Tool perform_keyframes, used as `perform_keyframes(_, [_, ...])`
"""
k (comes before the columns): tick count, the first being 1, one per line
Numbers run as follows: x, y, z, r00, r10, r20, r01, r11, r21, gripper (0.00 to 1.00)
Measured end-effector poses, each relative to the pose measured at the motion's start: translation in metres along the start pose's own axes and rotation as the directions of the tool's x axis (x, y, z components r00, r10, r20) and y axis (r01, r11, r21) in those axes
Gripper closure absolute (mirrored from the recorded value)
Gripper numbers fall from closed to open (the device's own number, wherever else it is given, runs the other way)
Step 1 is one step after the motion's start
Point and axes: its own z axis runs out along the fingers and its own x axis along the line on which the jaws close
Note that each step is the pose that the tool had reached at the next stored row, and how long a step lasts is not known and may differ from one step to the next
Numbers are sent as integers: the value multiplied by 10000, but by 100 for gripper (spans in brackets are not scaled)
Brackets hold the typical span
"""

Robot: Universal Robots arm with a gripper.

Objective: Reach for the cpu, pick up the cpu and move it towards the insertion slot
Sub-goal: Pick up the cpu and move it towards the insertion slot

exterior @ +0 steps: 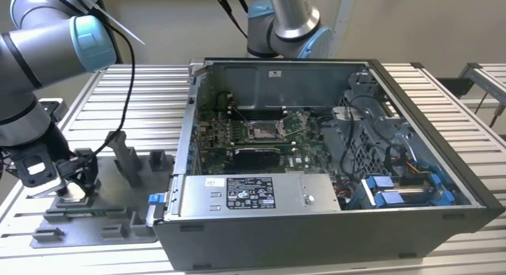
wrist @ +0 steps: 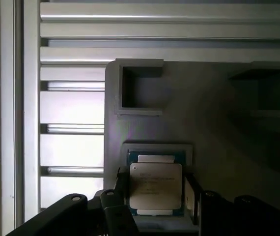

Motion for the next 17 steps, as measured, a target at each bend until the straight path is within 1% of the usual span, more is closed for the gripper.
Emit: perform_keyframes(17, [-1, 30, -773, 10000, -1, 1, 1, 10000, -1, 100])
